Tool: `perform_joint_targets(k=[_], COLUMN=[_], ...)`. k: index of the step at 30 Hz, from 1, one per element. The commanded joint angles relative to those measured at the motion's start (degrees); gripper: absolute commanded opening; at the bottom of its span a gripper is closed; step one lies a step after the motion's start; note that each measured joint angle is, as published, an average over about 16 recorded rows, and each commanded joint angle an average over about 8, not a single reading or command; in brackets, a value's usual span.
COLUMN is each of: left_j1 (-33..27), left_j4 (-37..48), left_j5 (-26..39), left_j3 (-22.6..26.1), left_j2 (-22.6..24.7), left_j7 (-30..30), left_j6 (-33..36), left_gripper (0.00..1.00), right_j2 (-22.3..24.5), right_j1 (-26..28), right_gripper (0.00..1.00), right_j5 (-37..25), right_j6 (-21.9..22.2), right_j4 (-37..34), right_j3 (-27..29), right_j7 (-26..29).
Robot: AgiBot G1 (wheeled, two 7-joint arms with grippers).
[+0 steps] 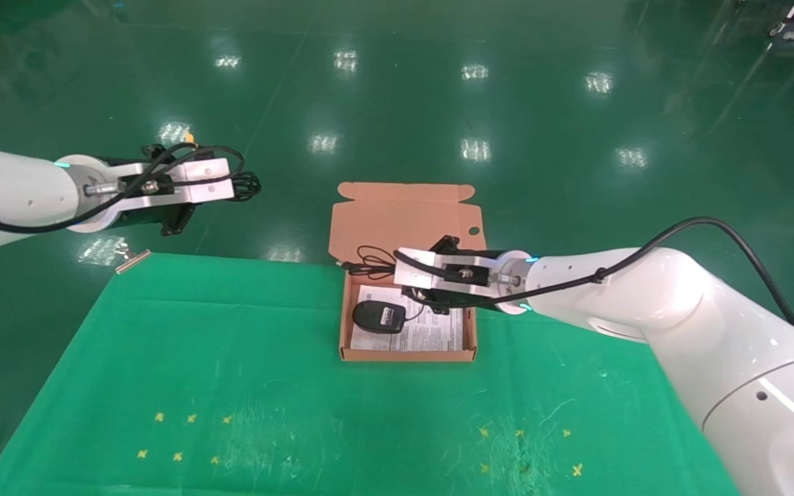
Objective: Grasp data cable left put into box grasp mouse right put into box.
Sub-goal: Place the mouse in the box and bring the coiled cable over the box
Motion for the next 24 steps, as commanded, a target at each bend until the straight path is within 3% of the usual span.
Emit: perform_joint_targets(k=[1,14,24], left_j1=[-0.01,3.08,7.47], left_j4=[-0.03,0.89,8.44], left_j5=[-0.01,-3.66,-7.81], left_j3=[0.00,0.92,3.57], left_j2=[-0.01,3.86,13.15], left_j7=[0.01,2.98,10.19], left_j6=[0.02,-4.97,-16.05], left_gripper=[0.00,0.00,0.00], right_j2=[0.26,7.37,17.64], right_j1=[-0.02,-0.10,-0.45], right_gripper=[1.00,1.00,1.00], right_j5=[0.05,0.52,-1.62], right_j6=[-0.04,0.96,-0.35], right_j4=[0.34,8.17,21.82], right_j3=[0.02,0.75,1.62], right_j7=[-0.03,0.67,6.73])
